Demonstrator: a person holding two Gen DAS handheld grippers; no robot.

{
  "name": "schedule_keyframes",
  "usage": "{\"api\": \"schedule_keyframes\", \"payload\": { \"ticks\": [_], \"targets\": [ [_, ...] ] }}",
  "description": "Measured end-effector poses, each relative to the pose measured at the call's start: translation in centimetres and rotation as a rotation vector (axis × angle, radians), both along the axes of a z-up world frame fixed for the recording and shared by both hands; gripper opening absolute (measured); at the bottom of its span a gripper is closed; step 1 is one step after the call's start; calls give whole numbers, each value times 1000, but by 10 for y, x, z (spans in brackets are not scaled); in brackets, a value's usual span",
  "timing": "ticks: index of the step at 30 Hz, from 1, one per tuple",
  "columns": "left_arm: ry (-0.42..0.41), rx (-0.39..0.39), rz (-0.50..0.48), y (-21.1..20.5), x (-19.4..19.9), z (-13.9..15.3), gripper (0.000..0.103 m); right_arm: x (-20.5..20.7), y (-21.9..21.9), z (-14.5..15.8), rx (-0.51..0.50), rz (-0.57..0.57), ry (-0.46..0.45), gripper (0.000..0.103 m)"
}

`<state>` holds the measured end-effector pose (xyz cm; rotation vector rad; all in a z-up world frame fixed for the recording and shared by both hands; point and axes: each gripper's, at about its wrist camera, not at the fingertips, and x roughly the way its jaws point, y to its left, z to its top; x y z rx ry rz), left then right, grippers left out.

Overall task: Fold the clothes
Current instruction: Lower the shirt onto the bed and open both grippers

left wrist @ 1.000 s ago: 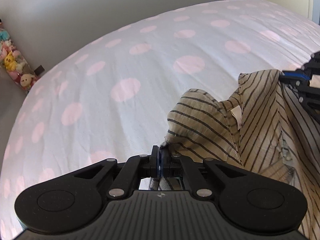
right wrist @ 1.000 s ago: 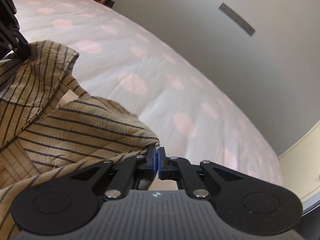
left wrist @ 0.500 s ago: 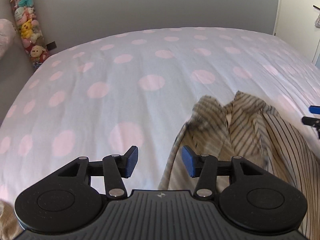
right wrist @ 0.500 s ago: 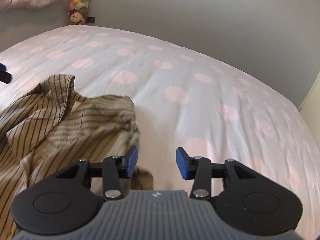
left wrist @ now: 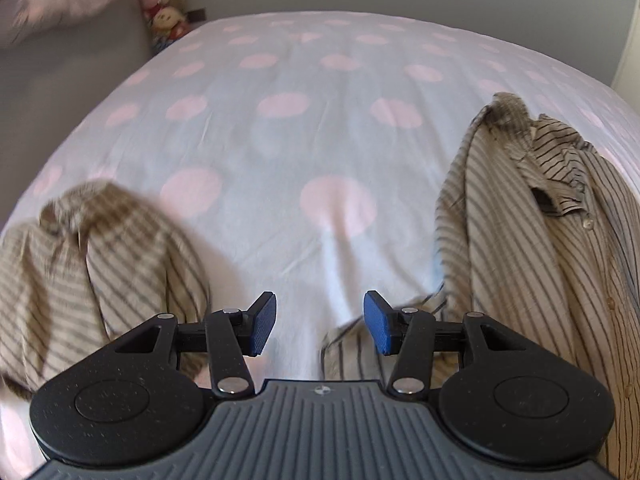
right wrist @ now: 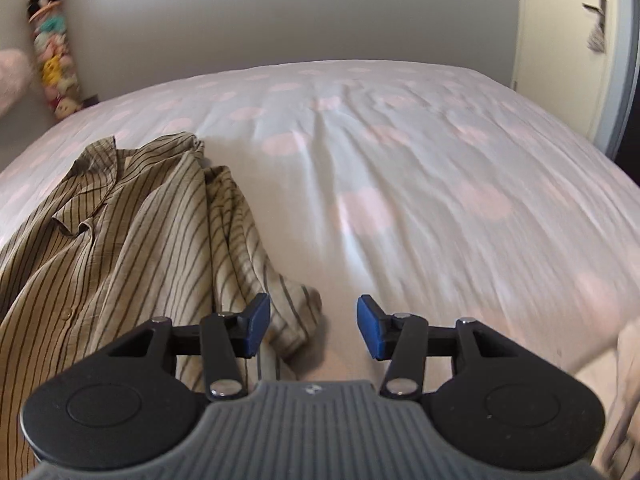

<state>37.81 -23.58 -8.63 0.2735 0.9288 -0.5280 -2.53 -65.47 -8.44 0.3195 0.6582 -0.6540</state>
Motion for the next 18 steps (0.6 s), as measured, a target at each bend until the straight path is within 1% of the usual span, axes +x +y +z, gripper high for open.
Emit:
{"api": "schedule_keyframes", "payload": {
  "ticks": [2, 4, 5, 6, 7, 8, 11, 13, 18],
  "targets": [
    [29, -29, 22, 5, 0, -9, 47, -7, 2, -8, 17, -29, -24, 53],
    [54, -53, 44, 6, 2, -18, 47, -11, -1, -14, 19, -37, -26, 53],
    [75, -63, 53, 6, 3, -23, 40, -10, -3, -18, 12, -37, -21, 54],
    [104, -73, 55, 5, 4, -27, 30, -10, -4, -20, 3, -40, -17, 54],
    [121, -84, 58, 3, 5, -29, 16, -10, -5, -23, -10, -47, -16, 54],
    [118, -89, 64, 1, 4, -30, 12, -10, -6, -25, -22, -55, -16, 55],
    [73, -95, 65, -5, 2, -20, 5, -6, -6, -32, -90, -44, 7, 55],
    [39, -88, 54, -8, 3, -7, 4, -3, -6, -33, -134, -30, 22, 55],
    [-68, -36, 51, -12, 20, 33, 3, -1, -14, -35, -135, -43, 19, 55]
  ]
}}
